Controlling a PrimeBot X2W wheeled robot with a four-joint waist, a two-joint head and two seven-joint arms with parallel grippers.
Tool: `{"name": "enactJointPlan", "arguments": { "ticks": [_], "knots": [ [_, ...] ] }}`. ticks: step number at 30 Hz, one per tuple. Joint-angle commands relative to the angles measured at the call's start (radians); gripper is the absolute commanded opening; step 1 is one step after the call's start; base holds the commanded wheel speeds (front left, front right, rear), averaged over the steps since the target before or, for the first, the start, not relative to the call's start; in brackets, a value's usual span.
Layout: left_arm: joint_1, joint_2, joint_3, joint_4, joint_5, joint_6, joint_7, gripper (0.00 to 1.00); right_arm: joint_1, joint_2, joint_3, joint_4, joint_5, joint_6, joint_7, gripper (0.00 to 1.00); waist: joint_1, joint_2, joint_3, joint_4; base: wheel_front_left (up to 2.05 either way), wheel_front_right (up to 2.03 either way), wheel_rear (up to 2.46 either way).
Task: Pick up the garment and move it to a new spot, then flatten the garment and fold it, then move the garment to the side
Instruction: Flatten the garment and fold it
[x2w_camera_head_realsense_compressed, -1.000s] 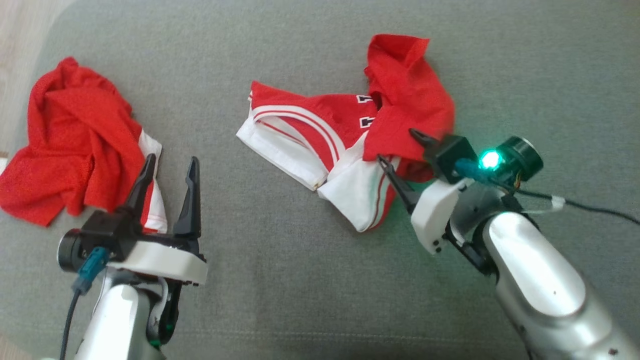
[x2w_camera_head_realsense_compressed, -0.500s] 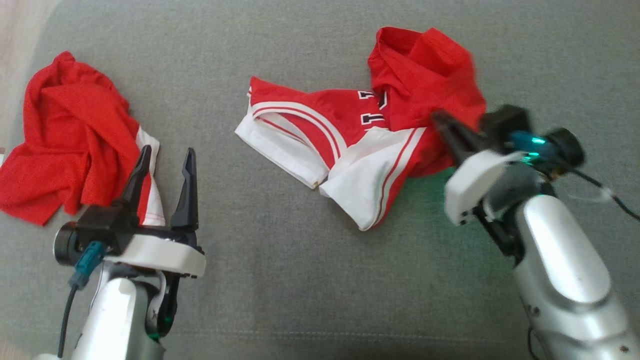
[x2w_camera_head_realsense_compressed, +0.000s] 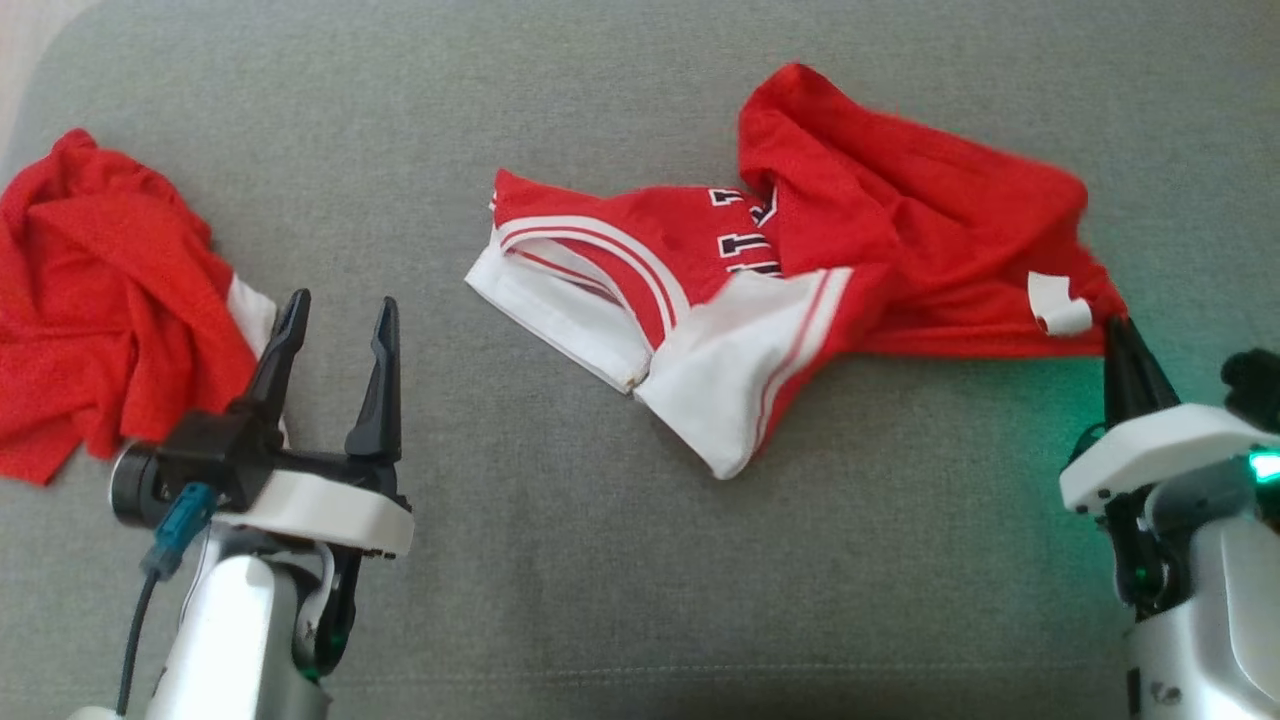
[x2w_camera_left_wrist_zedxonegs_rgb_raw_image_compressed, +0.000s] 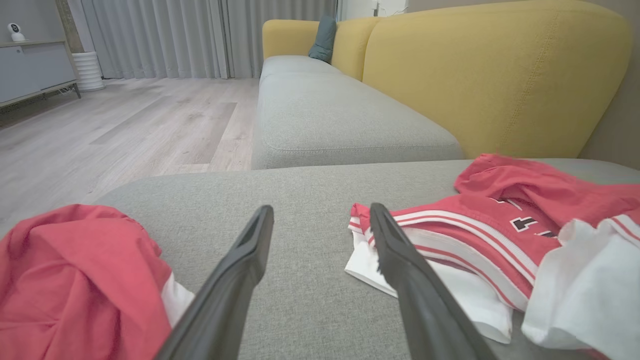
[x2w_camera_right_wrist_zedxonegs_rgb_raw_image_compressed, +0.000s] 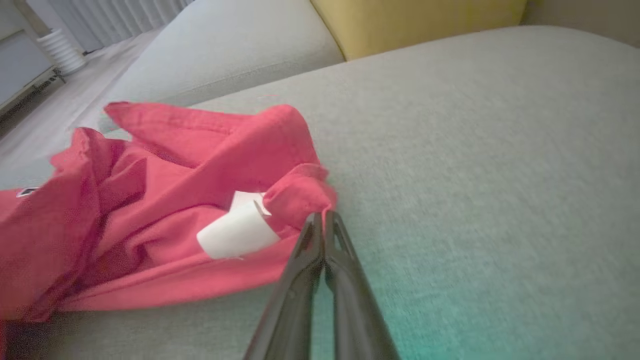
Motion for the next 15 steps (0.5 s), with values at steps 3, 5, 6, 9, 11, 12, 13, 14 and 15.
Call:
{"name": "enactJointPlan", "arguments": {
  "ticks": [3,5,6,9,11,12,13,14,15],
  "knots": [
    [-0.039,0.007,0.043,-0.029,0.01,-0.005,-0.012,1.0,-0.019,-0.001,0.0,0.009,0.001,-0.001,-0.036,1.0,0.0,0.0,0.002,-0.008,0.0,0.0,0.0],
    [-0.039,0.007,0.044,-0.028,0.011,-0.007,-0.012,1.0,-0.023,-0.001,-0.004,0.027,0.0,-0.001,-0.063,1.0,0.0,0.0,0.0,-0.012,0.0,0.0,0.0],
    [-0.038,0.006,0.045,-0.027,0.012,-0.007,-0.012,1.0,-0.023,-0.001,-0.002,0.03,0.001,-0.001,-0.08,1.0,0.0,0.0,-0.001,-0.013,0.0,0.0,0.0],
    [-0.033,0.004,0.047,-0.026,0.014,-0.008,-0.012,1.0,-0.016,-0.001,0.032,0.0,-0.001,-0.001,-0.153,1.0,0.0,0.0,-0.007,-0.016,0.0,0.0,0.0],
    [-0.027,0.003,0.048,-0.025,0.015,-0.009,-0.012,1.0,-0.005,-0.001,0.062,-0.033,-0.019,-0.001,-0.19,1.0,0.0,0.0,-0.015,-0.017,0.0,0.0,0.0],
    [-0.023,0.003,0.049,-0.025,0.015,-0.009,-0.012,1.0,0.001,-0.001,0.079,-0.055,-0.031,-0.001,-0.203,1.0,0.0,0.0,-0.018,-0.018,0.0,0.0,0.0],
    [-0.02,0.002,0.05,-0.025,0.016,-0.009,-0.012,1.0,0.009,-0.001,0.097,-0.078,-0.043,-0.001,-0.211,1.0,0.0,0.0,-0.024,-0.018,0.0,0.0,0.0],
    [-0.016,0.002,0.051,-0.024,0.017,-0.009,-0.012,1.0,0.017,-0.001,0.115,-0.103,-0.058,-0.001,-0.216,1.0,0.0,0.0,-0.03,-0.019,0.0,0.0,0.0],
    [-0.011,0.002,0.053,-0.025,0.017,-0.008,-0.012,1.0,0.026,-0.001,0.134,-0.128,-0.066,-0.001,-0.218,1.0,0.0,0.0,-0.036,-0.02,0.0,0.0,0.0]
  ]
}}
